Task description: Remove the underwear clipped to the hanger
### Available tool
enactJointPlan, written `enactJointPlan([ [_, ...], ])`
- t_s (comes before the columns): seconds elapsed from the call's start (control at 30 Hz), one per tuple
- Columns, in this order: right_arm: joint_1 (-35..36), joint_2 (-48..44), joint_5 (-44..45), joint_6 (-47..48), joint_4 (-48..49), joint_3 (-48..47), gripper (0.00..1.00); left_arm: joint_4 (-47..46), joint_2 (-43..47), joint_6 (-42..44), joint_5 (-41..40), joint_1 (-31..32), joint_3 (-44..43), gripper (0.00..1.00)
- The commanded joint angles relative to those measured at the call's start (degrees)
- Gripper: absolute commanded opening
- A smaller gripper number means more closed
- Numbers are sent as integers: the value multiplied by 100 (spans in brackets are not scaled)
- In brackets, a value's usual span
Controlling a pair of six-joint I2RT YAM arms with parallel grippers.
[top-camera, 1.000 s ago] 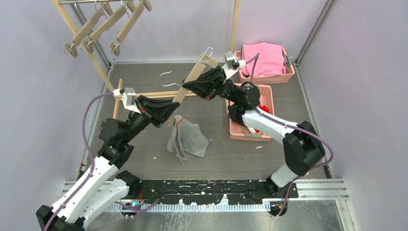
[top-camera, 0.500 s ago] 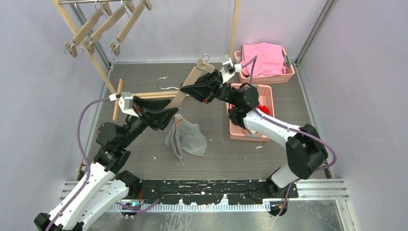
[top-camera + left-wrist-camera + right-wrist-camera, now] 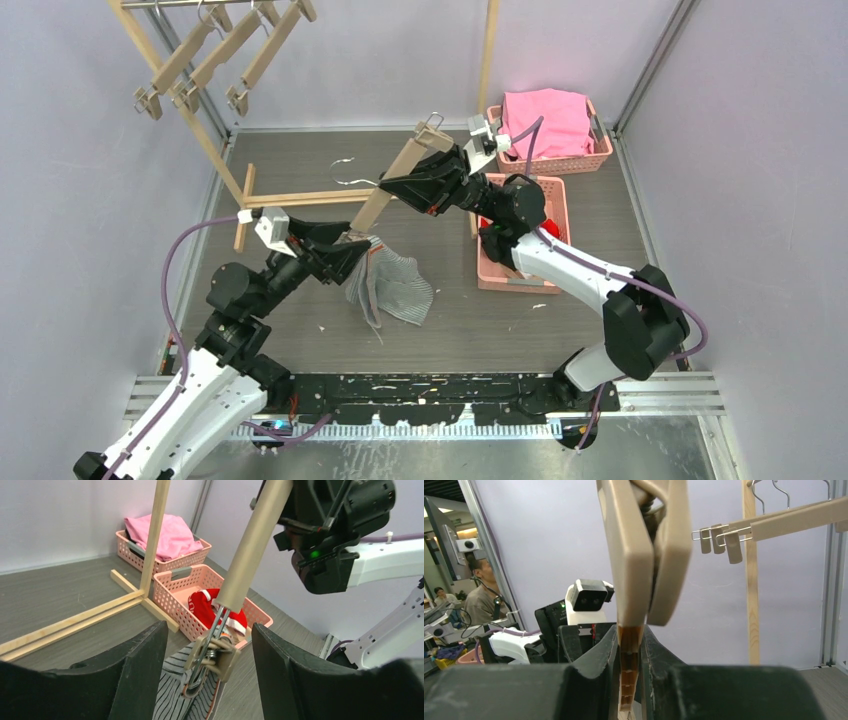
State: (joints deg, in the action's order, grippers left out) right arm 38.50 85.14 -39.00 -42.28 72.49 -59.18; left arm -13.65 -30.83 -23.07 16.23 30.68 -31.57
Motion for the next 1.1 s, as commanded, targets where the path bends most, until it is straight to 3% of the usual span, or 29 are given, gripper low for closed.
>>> enactJointPlan([
  [0.0,-8,-358,212,95,225,-32,1,-172,17,131,68,17,-12,62],
  [0.23,-10,-372,267,225,66,-19,1,-280,5,216,325,17,-10,44],
  [0.37,-13,-367,303,272,15,41,1,-336,61,266,337,17,26,17],
  [0.43,-16,-373,308,296,-10,66,1,-321,103,281,292,17,36,9],
  [0.53,-11,-392,308,326,-63,73,1,-291,185,268,220,16,36,15],
  [0.63,-18,-410,306,327,-81,84,1,-280,309,244,73,13,48,43],
  [0.67,-22,-419,306,324,-78,85,1,-294,350,254,72,17,59,42],
  [0.73,-20,-435,320,334,-75,105,1,-293,387,332,131,13,35,16],
  [0.8,-18,-446,332,335,-85,101,1,-228,393,353,91,17,-2,2],
  [1.0,-39,-513,349,309,-120,99,1,-74,369,397,313,17,-47,0],
  [1.03,-50,-538,387,288,-121,119,1,-36,360,414,402,17,-61,1],
  [1.07,-60,-556,438,272,-102,146,1,-11,346,431,520,17,-87,9],
])
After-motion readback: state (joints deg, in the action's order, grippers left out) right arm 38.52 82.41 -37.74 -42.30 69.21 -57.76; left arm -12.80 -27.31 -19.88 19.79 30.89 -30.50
